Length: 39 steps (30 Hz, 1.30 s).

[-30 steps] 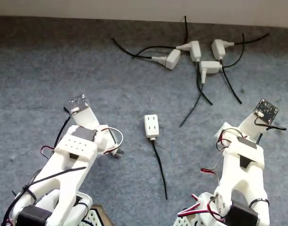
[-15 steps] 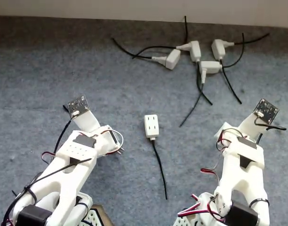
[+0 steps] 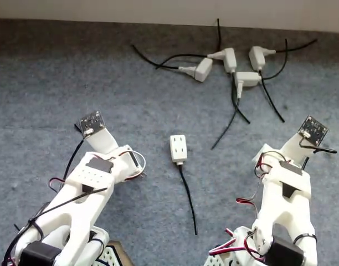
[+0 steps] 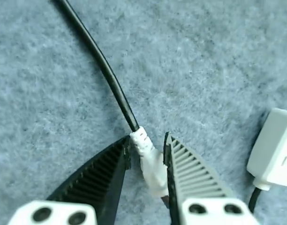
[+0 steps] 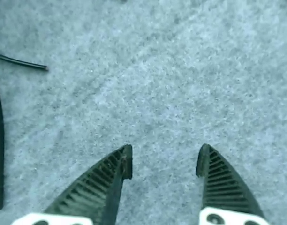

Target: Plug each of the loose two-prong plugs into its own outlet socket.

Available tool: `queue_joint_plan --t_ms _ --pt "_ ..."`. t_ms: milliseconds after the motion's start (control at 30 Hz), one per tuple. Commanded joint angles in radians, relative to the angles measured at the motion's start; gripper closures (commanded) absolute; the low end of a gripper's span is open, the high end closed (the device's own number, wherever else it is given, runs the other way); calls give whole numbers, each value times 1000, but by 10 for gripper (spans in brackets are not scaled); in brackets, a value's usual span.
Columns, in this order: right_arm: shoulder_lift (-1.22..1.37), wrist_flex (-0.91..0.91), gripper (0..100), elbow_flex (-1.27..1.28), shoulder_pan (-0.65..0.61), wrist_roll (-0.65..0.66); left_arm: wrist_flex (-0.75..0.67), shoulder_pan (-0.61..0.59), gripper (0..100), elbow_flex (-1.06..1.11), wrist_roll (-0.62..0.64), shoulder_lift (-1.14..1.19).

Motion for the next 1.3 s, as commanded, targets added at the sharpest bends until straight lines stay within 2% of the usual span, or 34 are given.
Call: queue_joint_plan --t_ms 0,167,767,833,1000,1033,1267 --pt "-2 -18 771 -2 -8 12 -95 44 867 -13 5 1" --pt "-2 -18 771 -2 -8 12 -192 90 867 42 3 -2" --pt "-2 -18 771 -2 -8 12 -127 113 867 50 3 -1" --pt "-2 -18 771 -2 -8 12 -115 117 873 50 -40 -1" --pt "-2 -18 771 -2 -7 12 -106 117 998 41 -262 -2" --pt "-2 -18 771 -2 -7 12 -106 117 992 41 -284 -2" --pt "-2 -18 771 -2 -7 12 -146 108 993 19 -293 -10"
